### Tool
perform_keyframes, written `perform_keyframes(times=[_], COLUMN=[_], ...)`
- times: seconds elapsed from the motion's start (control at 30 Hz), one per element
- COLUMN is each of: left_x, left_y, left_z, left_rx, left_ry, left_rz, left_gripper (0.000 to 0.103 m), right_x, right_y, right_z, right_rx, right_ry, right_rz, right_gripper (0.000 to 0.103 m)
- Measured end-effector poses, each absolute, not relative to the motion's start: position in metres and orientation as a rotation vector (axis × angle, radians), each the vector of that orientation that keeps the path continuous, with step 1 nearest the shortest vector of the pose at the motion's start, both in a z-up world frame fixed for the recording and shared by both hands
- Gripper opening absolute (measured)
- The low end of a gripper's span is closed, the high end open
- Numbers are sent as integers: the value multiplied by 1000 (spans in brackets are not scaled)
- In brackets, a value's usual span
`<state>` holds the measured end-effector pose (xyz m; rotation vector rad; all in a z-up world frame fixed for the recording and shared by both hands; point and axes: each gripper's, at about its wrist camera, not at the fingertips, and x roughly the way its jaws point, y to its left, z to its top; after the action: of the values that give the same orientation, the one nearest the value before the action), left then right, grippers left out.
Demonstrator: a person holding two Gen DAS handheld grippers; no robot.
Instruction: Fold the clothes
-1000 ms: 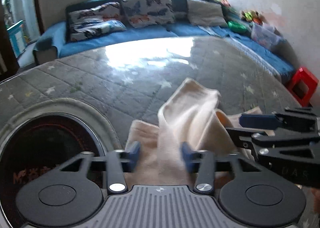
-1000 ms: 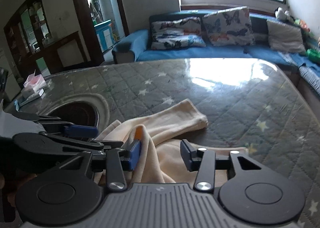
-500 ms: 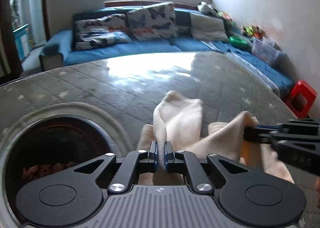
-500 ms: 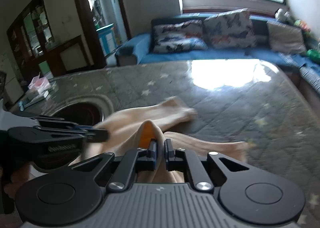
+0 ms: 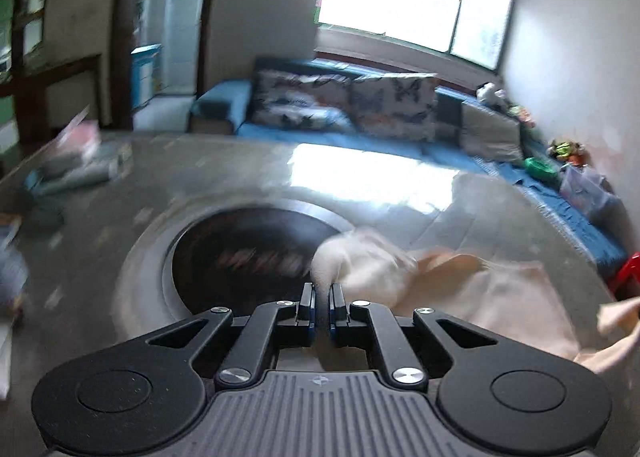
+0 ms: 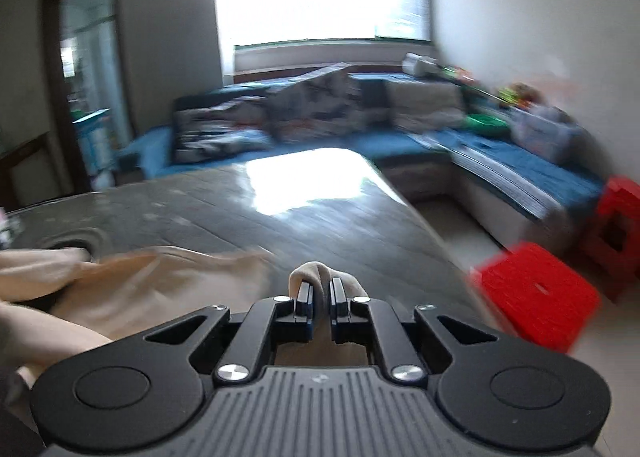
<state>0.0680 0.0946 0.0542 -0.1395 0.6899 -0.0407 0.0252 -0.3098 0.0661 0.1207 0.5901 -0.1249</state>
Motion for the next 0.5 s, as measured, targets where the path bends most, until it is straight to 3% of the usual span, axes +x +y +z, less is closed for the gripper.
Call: perform_keyframes(times=[0.2,0.3,0.37,0.5], left_x=[41,39,36,37], left_y=[124,122,116,104], left_z=[40,47,55,62], left_rx=[-185,-158,-123,-93], left_ry=[749,719,678,641], left_rz=[38,46,48,-13], left_gripper=[11,15,30,33], right_x=[-2,-4,-5,5], right_y=[-335,-332,-328,-307], right_z=[33,36,39,45], right_rx=[145,103,73,31], right_ry=[710,687,663,649], right_rz=[-235,-241,-239,-163], right_gripper=[14,35,49,59])
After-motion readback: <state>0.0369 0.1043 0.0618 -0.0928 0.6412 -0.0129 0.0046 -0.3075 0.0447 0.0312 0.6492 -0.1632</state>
